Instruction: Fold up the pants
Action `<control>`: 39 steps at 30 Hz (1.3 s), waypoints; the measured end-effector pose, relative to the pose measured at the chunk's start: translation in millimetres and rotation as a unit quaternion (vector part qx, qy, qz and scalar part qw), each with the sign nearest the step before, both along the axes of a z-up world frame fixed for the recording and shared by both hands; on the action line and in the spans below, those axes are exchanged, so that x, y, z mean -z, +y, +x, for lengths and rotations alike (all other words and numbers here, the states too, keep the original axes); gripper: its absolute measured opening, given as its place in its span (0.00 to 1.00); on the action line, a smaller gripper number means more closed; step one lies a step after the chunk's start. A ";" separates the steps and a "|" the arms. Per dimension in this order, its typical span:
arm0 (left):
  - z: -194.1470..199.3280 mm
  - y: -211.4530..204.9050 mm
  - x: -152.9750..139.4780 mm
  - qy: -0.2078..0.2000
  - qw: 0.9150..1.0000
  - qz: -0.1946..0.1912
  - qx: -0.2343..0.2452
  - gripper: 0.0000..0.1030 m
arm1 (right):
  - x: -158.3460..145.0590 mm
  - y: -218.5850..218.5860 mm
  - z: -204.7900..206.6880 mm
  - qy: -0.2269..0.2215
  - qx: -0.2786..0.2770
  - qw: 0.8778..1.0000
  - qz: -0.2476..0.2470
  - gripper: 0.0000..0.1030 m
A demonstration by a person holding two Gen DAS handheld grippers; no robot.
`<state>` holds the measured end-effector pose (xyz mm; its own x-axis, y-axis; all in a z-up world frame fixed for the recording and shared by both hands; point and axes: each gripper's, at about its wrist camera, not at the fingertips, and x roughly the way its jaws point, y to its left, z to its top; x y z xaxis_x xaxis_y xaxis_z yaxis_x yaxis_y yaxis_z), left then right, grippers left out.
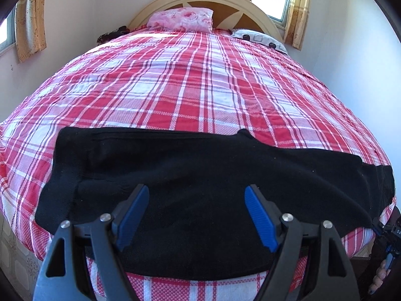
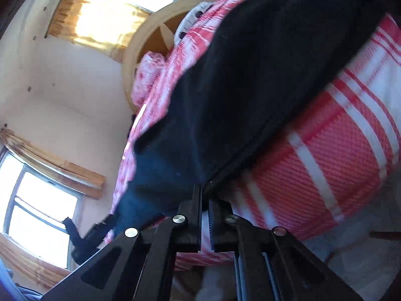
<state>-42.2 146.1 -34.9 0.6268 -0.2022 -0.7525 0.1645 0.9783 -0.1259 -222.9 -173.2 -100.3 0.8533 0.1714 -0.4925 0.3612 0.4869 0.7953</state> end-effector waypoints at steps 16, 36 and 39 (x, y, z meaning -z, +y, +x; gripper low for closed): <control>5.3 -26.8 14.0 0.018 0.999 0.033 -0.001 0.79 | -53.6 -134.3 -116.6 -0.004 0.265 0.961 -0.083 0.45; 8.2 -32.4 8.5 0.018 0.999 0.046 -0.001 0.79 | -38.3 -164.5 -84.9 0.035 0.268 0.958 -0.101 0.08; 9.5 -31.2 7.4 0.017 0.999 0.045 -0.004 0.79 | -44.8 -154.7 -96.3 0.028 0.276 0.955 -0.110 0.08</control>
<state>-32.7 114.9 -42.3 0.6015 -0.1278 -0.7885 0.1535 0.9872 -0.0429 -319.2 -327.9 -55.5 0.7552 -0.4087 -0.5125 0.6497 0.3630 0.6679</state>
